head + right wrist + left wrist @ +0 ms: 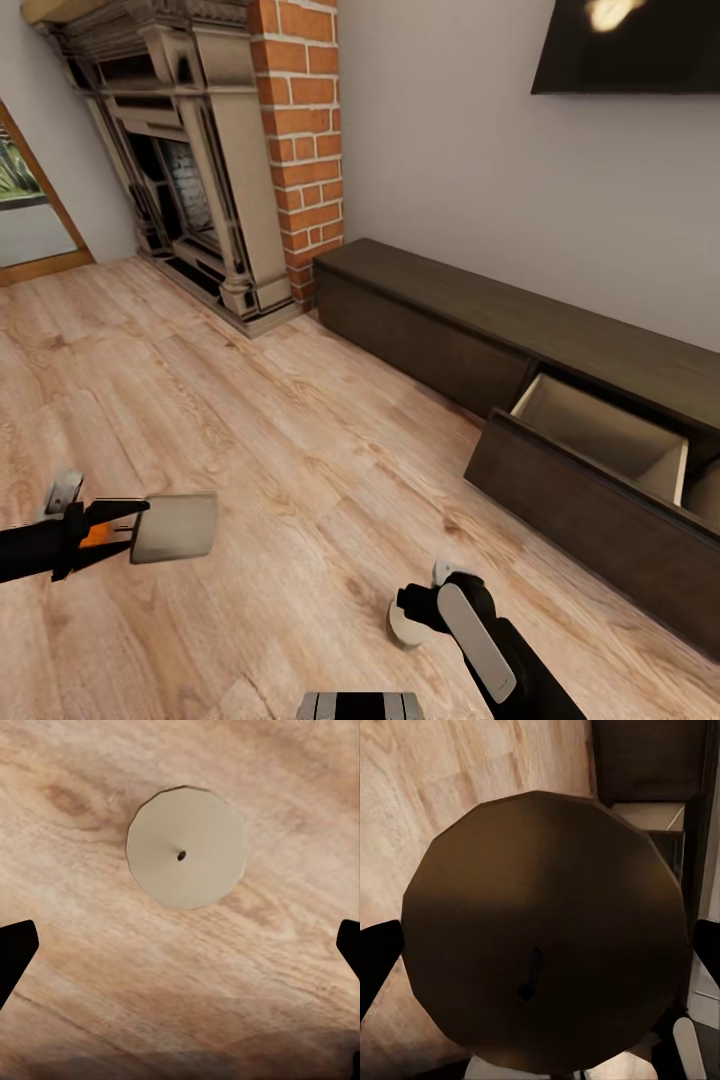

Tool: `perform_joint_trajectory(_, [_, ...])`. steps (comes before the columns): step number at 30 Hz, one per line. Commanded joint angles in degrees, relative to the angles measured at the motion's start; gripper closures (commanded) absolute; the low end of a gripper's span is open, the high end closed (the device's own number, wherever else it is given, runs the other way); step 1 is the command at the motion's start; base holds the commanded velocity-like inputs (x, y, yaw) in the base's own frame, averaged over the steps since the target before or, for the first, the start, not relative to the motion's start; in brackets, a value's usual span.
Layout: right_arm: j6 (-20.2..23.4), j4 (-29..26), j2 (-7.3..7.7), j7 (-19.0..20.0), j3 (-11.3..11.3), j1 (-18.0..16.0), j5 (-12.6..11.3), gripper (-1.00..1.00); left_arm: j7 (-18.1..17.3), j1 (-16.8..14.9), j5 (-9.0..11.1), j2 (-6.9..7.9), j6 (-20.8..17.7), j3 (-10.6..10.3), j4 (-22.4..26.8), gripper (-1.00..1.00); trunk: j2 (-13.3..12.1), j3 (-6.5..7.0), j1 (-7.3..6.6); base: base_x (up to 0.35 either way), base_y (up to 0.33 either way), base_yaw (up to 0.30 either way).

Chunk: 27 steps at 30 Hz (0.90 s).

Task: Place each of the two pumpkins and all three candles from the living room inside a cabinet in the living room (use any cabinet), then make sure every cabinet is closed, and position the cauldron so it is next to a table in the living room.

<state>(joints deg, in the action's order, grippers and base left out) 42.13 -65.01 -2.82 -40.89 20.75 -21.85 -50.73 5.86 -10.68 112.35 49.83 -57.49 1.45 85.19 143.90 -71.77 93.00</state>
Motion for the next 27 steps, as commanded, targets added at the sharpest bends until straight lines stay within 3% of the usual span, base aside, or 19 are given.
perform_joint_trajectory(1, [-0.5,-0.1,0.01,-0.6,0.1,0.0,-0.6,-1.0,0.6,0.0,-0.1,0.0,-0.2,0.0,0.0,1.0,0.0,-0.27,0.01,0.0,0.0,0.0])
perform_joint_trajectory(6, [-3.6,-0.2,0.05,0.2,0.3,0.0,-0.6,-1.0,-2.1,-0.1,-2.5,0.0,-0.2,0.0,0.0,1.0,0.1,-1.38,0.14,0.0,0.0,0.0])
perform_joint_trajectory(21, [-7.8,-0.5,0.07,1.1,0.7,0.0,0.2,-1.0,-2.9,0.0,-3.1,0.0,-0.1,0.0,0.2,1.0,0.3,-4.7,0.53,0.0,0.0,0.0])
perform_joint_trajectory(27, [-8.3,0.2,-0.06,2.4,2.8,-1.6,0.1,-1.0,-2.9,0.0,-6.4,-0.07,-0.1,0.0,0.3,1.0,0.4,-5.81,0.66,0.0,0.0,0.0])
